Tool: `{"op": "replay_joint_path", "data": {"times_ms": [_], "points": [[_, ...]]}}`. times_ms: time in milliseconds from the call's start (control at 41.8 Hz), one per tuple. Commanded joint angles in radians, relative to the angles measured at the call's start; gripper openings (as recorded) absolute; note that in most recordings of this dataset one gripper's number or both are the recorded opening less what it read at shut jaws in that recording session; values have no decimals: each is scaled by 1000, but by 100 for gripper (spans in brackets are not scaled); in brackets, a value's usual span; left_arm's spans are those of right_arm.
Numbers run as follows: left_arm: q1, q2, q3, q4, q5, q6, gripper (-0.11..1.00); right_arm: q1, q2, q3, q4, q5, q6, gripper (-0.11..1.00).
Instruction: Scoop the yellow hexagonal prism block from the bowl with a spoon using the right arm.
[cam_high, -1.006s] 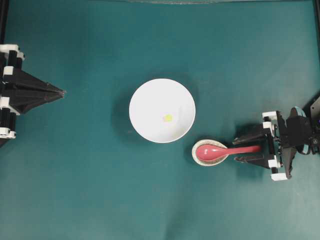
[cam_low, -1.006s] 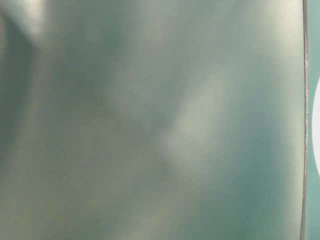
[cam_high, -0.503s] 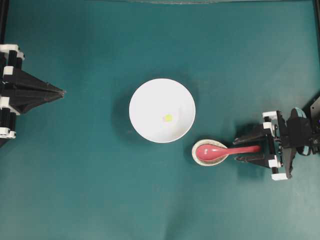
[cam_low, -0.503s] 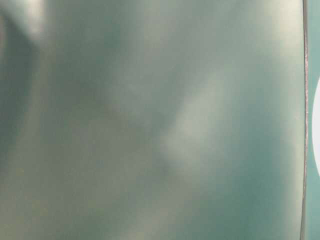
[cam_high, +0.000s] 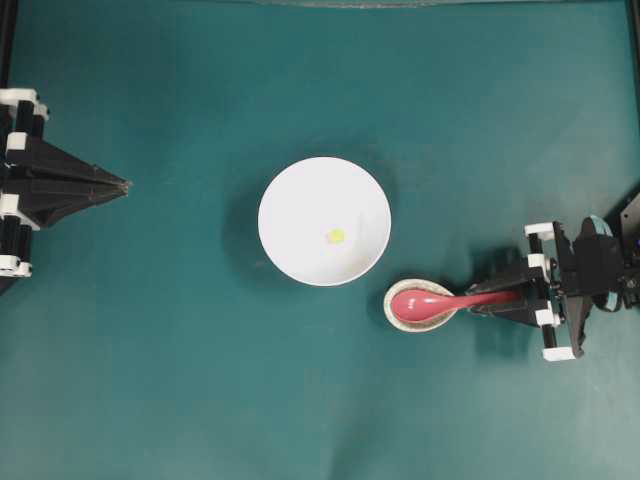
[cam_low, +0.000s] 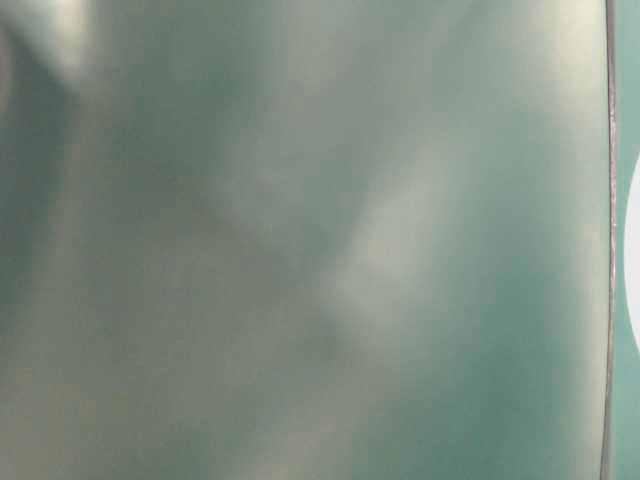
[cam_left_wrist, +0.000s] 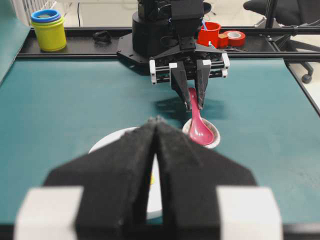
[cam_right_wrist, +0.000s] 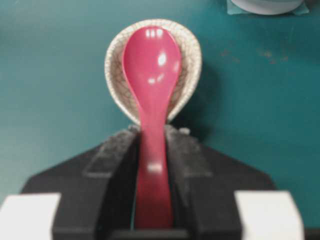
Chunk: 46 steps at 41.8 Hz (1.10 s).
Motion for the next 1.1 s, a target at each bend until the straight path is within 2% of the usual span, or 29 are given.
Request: {"op": "replay_joint_path", "data": {"times_ms": [0,168,311,503,718,862,1077], "points": [[0,9,-17,2,-9,2,1,5,-20,-3,0,-5,-2,23],[0,9,-17,2,-9,2,1,5,-72,8,2,-6,-12,23],[0,8,-18,2,-12,3,1,-3,-161,17,2,14,-49,23],[0,9,-18,3,-20,3,1,-54,-316,-3,2,150,-123,23],[0,9,-18,3,-21,3,1,-172,-528,-80,2,462,-236,23],[0,9,-18,3,-23,3,1,-275,-650,-169,2,742,-311,23],[0,9,-18,2,-25,3,1,-428,-726,-345,0,1123,-353,23]]}}
